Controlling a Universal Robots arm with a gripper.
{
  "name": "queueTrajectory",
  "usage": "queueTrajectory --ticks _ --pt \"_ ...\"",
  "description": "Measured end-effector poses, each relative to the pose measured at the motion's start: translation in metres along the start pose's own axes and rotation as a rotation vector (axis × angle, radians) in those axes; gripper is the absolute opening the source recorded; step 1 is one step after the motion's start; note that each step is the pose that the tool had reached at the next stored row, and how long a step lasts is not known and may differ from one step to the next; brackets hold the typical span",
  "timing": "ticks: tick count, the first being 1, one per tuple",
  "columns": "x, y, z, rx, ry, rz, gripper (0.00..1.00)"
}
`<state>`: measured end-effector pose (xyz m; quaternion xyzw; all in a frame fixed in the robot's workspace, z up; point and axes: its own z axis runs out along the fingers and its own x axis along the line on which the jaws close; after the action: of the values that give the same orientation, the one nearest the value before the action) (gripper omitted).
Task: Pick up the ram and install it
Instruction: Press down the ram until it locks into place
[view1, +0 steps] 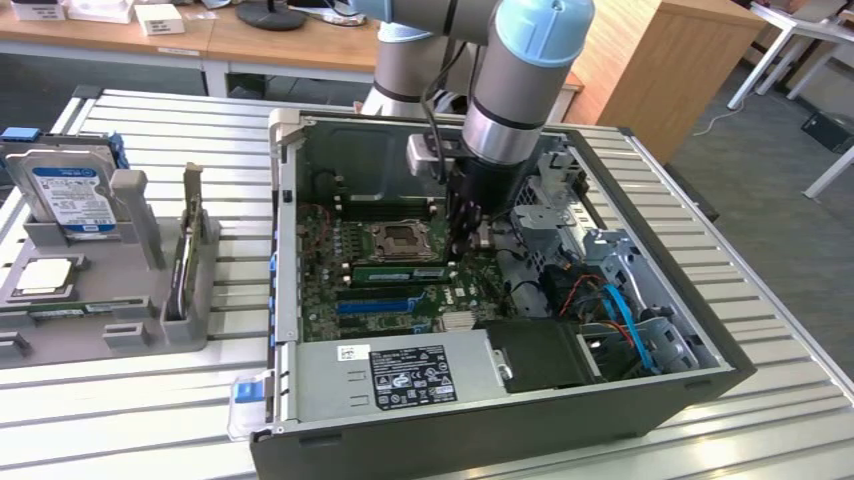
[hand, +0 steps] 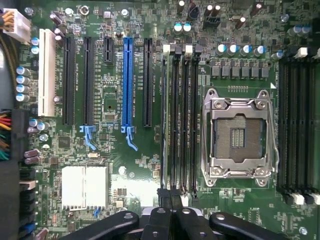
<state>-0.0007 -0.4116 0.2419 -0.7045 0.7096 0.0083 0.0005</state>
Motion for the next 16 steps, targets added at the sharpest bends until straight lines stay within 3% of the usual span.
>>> queueTrajectory --ticks 6,16 --pt "0.0 0.0033 -0.0003 0.0002 -0.0002 0.0 0.11" --pt "0.0 0.0489 0.0003 0.0019 -0.0002 0.0 0.11"
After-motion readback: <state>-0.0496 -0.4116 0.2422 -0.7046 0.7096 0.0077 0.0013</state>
